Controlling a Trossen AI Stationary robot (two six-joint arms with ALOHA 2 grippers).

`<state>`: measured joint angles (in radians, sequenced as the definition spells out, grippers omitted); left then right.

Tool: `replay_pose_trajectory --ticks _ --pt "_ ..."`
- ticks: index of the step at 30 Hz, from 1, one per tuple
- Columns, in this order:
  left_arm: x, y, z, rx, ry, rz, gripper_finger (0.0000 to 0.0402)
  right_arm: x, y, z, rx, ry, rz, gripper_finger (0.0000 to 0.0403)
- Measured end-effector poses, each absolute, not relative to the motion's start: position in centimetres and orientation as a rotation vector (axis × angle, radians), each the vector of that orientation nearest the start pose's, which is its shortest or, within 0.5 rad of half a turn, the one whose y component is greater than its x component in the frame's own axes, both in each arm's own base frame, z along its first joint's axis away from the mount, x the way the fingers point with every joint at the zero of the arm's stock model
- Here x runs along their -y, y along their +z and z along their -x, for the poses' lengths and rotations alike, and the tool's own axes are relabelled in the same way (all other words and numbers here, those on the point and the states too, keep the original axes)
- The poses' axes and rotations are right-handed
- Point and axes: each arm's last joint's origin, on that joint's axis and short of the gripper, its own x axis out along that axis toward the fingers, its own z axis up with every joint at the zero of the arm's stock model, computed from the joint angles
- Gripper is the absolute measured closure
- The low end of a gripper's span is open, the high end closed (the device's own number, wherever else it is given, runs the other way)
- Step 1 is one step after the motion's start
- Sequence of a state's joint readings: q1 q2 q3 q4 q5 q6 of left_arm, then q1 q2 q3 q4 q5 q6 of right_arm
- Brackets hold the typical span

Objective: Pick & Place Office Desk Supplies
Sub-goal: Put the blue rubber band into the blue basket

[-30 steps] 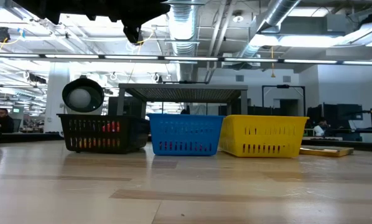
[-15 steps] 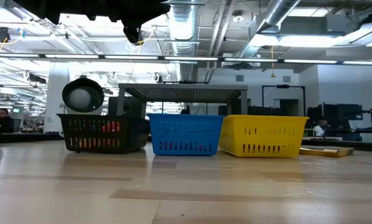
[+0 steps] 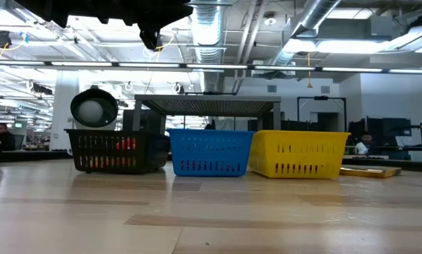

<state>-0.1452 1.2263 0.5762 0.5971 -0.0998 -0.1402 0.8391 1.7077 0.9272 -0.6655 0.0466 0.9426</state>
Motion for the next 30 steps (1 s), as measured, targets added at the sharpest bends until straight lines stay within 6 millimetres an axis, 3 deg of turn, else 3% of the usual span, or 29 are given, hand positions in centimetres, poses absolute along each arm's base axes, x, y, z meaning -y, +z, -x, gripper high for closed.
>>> replay_pose_trajectory --ticks 17,21,28,30 --pt "3.5 24.5 -25.6 -0.071 -0.04 0.139 0.03 -21.5 12.8 -19.1 -1.472 -0.051 -0.104 0.0246" --pt "3.5 24.5 -25.6 -0.07 -0.04 0.139 0.03 -21.4 12.8 -19.0 -1.474 -0.053 -0.106 0.0283" --pt "3.5 24.5 -25.6 -0.07 -0.04 0.14 0.03 -21.5 12.8 -19.1 -1.475 -0.044 -0.116 0.0388" --pt "3.4 24.5 -25.6 -0.07 -0.04 0.151 0.03 -21.5 12.8 -19.1 -1.474 -0.043 -0.118 0.0395"
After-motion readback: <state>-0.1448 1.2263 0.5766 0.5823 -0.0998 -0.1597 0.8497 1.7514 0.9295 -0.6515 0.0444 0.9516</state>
